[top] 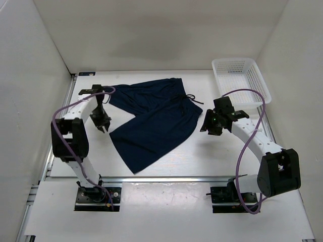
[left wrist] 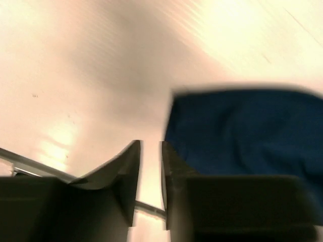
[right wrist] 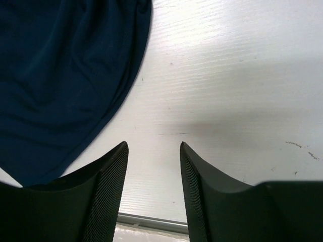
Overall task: Fold and stack the shorts
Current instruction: Flatten the shorts out
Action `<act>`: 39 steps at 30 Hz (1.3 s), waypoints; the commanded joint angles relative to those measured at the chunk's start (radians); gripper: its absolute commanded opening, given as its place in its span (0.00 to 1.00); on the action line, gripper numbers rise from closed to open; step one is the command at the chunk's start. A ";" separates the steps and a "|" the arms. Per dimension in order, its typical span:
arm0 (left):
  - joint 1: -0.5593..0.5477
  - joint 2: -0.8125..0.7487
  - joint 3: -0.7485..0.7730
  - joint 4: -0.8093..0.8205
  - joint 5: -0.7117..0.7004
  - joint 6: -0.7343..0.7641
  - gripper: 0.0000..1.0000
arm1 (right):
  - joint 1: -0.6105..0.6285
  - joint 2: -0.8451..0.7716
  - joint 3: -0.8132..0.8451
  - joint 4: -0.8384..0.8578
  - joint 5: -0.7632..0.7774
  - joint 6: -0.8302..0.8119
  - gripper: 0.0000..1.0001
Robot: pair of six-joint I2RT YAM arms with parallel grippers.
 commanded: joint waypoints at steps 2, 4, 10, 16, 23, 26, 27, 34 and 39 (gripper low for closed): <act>0.043 0.036 0.054 0.019 0.034 0.045 0.42 | -0.005 -0.037 -0.013 -0.003 -0.012 -0.018 0.53; 0.043 -0.008 0.063 0.008 0.021 0.045 0.47 | -0.005 -0.037 -0.022 -0.012 -0.001 -0.018 0.55; -0.007 -0.120 0.087 -0.048 -0.069 0.023 0.59 | -0.005 -0.003 -0.022 0.017 -0.023 -0.018 0.72; -0.164 -0.157 -0.030 0.034 0.159 -0.017 0.58 | -0.005 0.147 0.108 0.048 -0.041 -0.027 0.74; -0.322 -0.145 -0.215 0.143 0.241 -0.119 0.58 | -0.025 0.395 0.332 0.057 -0.041 -0.036 0.68; -0.370 -0.145 -0.270 0.154 0.241 -0.158 0.58 | -0.034 0.503 0.419 0.057 -0.029 -0.036 0.65; -0.379 -0.145 -0.282 0.166 0.241 -0.158 0.58 | -0.034 0.552 0.439 0.057 -0.014 -0.045 0.63; -0.344 0.002 -0.348 0.240 0.231 -0.170 0.55 | -0.034 0.698 0.552 0.037 0.043 -0.036 0.31; -0.291 0.053 -0.325 0.240 0.224 -0.150 0.54 | -0.034 0.652 0.470 0.037 0.072 -0.016 0.01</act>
